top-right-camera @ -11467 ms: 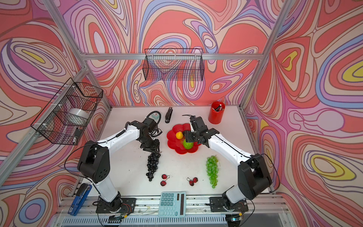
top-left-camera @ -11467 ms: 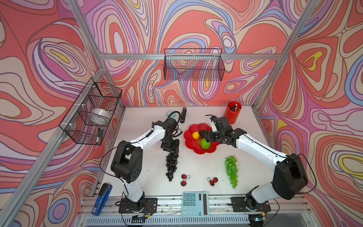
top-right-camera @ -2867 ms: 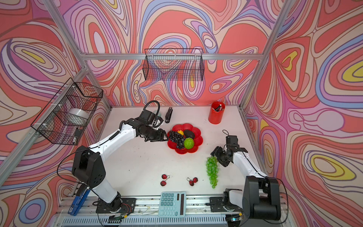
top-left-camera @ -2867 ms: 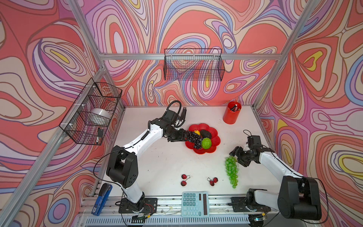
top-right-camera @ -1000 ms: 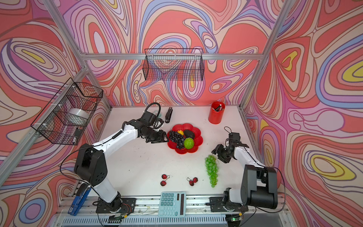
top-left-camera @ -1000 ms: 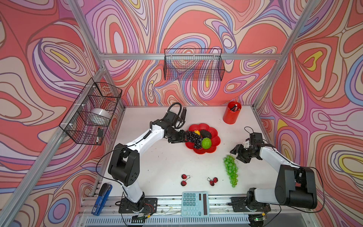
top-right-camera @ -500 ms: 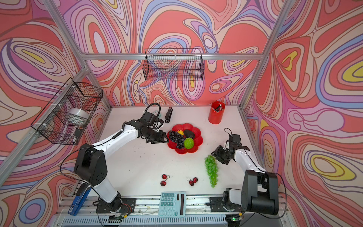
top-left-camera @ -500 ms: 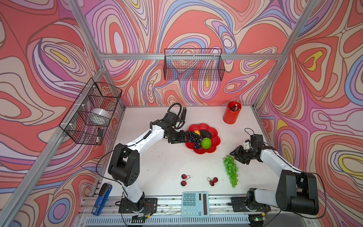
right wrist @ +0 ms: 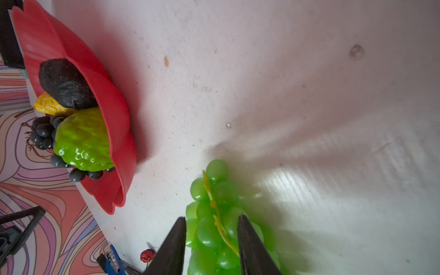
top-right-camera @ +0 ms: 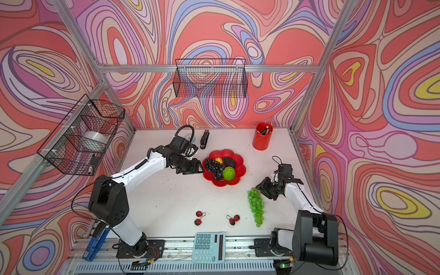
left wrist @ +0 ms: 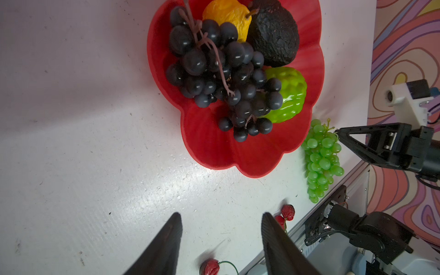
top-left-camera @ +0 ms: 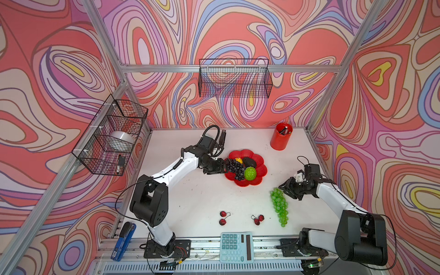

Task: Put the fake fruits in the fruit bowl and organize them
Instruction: 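Close the right gripper on the green grape bunch stem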

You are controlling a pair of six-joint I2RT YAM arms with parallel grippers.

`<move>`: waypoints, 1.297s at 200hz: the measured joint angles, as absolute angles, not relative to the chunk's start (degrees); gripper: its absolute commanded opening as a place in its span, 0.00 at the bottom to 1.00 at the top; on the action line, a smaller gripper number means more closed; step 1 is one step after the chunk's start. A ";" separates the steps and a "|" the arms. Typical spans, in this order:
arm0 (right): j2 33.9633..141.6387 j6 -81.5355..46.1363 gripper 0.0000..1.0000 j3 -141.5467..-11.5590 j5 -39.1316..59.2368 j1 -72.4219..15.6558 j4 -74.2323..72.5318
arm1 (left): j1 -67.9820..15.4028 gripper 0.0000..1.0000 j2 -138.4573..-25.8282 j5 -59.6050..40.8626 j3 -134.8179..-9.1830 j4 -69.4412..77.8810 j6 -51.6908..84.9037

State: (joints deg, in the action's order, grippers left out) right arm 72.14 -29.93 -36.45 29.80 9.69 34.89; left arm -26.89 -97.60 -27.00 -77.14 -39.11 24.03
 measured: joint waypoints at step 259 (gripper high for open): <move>67.57 -28.12 0.00 -38.19 30.89 12.03 37.82 | -26.89 0.56 -97.58 -27.03 -77.10 -39.11 24.27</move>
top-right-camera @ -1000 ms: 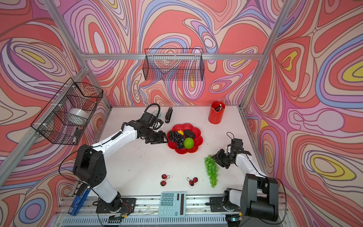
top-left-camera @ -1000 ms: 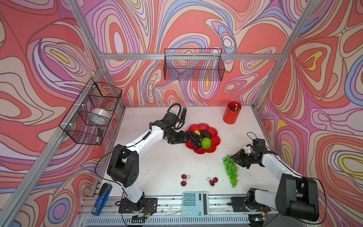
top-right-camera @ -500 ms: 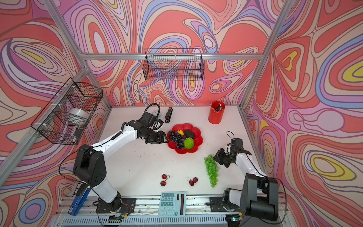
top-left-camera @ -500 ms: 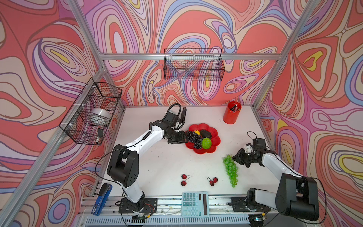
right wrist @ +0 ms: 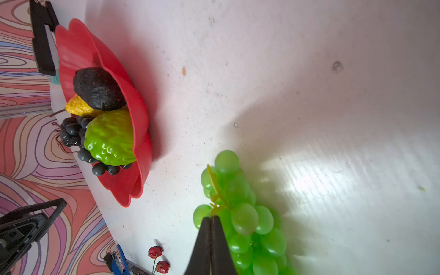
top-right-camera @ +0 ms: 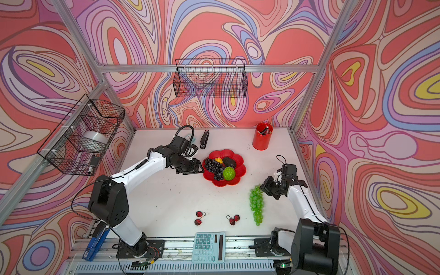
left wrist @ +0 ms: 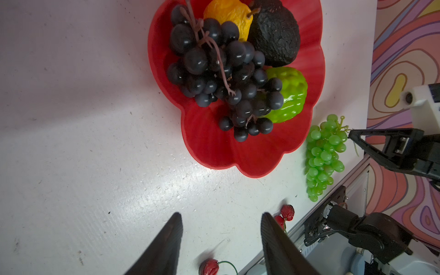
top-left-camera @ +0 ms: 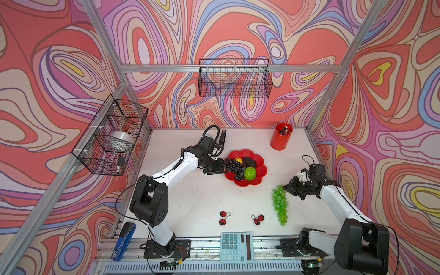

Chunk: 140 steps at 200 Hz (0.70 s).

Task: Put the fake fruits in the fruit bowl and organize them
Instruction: 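Close the right gripper on the green grape bunch stem, then lift the green grapes with the right gripper and carry them over the bowl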

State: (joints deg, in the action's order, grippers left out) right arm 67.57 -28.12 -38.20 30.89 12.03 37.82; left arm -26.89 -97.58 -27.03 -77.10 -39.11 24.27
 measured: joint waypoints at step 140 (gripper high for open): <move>61.49 -23.68 0.00 -51.29 32.34 12.03 46.63 | -26.89 0.56 -97.58 -27.44 -77.19 -39.13 24.75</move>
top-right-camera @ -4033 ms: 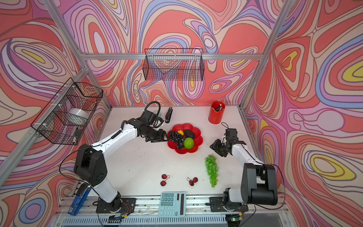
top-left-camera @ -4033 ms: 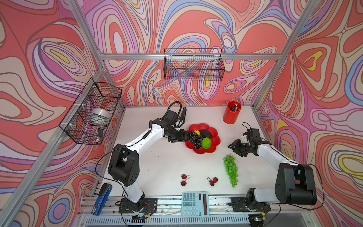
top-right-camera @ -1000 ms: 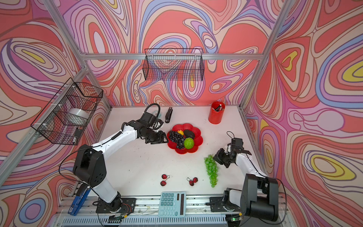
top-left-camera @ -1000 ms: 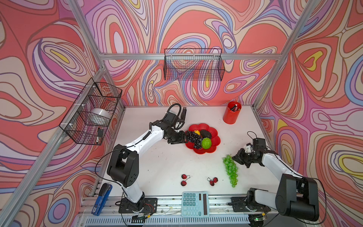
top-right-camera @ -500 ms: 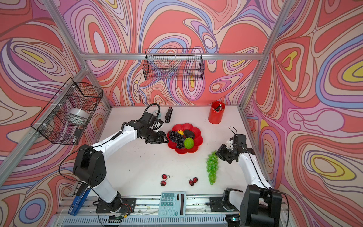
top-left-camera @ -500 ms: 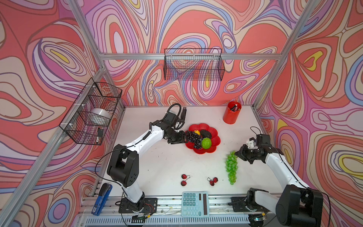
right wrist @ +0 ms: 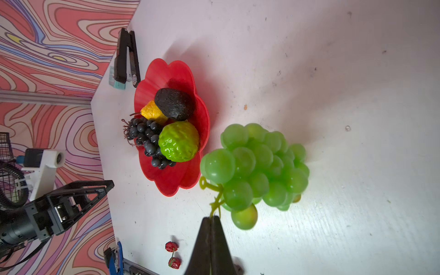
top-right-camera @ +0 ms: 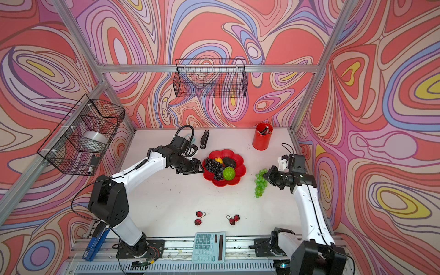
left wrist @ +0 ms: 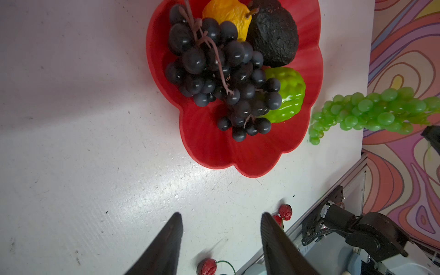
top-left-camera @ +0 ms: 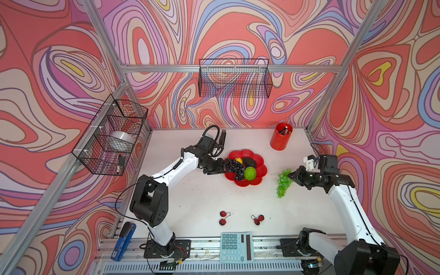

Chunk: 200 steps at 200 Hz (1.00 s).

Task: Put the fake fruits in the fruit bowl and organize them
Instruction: 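Lift the green grapes with the right gripper and carry them over the bowl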

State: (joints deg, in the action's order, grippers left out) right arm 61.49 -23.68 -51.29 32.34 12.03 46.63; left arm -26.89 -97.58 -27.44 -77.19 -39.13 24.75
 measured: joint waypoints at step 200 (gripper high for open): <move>76.88 -26.20 0.00 -78.98 41.06 -1.56 48.71 | -26.89 0.56 -97.65 -26.50 -78.02 -39.31 25.12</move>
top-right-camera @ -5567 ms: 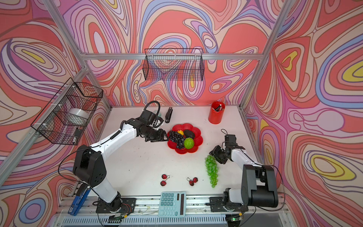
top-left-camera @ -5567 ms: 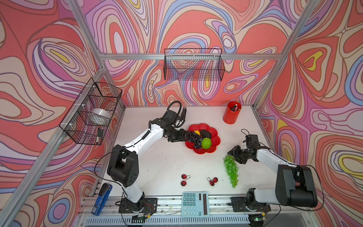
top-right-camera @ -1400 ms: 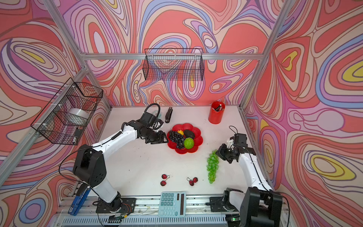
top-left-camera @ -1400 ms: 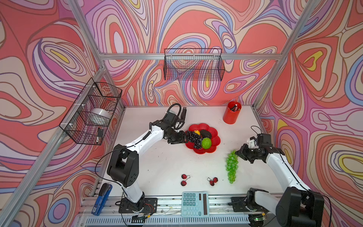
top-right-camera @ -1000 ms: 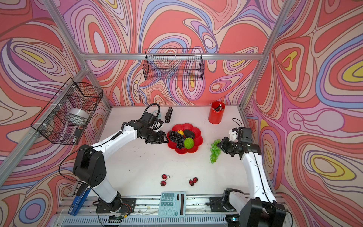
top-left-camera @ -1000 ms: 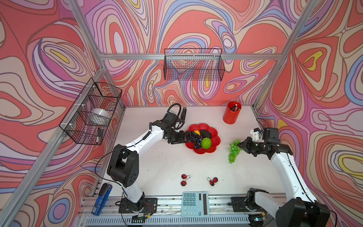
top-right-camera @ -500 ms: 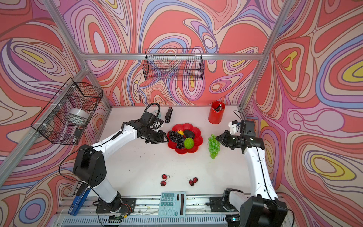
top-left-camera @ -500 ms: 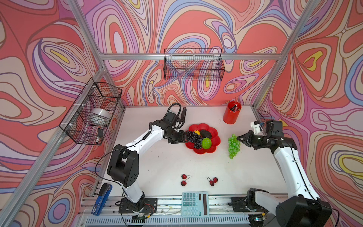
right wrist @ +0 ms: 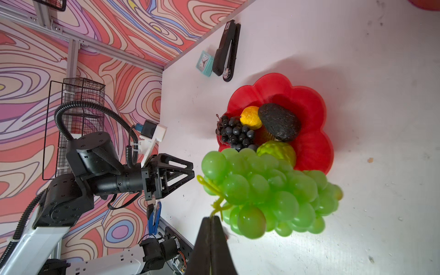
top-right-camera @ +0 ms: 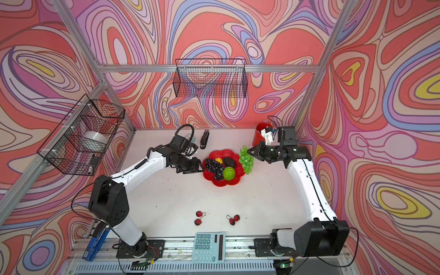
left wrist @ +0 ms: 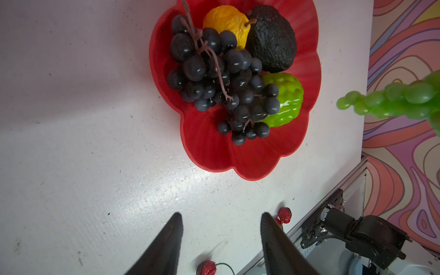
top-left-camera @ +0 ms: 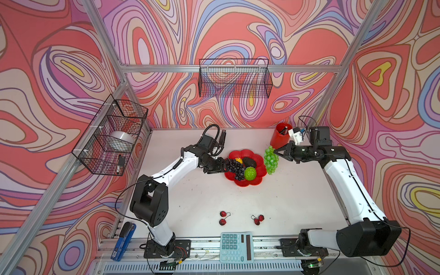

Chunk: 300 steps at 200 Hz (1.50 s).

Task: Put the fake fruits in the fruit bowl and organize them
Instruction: 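Lift the green grapes with the right gripper and carry them over the bowl, then lower the green grapes into the bowl beside the green bumpy fruit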

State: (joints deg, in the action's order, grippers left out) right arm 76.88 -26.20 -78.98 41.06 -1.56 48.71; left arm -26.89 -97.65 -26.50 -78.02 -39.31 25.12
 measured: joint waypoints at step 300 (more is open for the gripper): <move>79.09 -38.70 0.00 -72.36 40.03 -14.22 35.27 | -26.89 0.56 -94.52 -24.45 -78.02 -40.56 25.12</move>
State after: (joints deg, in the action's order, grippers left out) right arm 79.09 -38.70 -72.36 40.03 -14.22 35.27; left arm -26.89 -94.52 -24.45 -78.02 -40.56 25.12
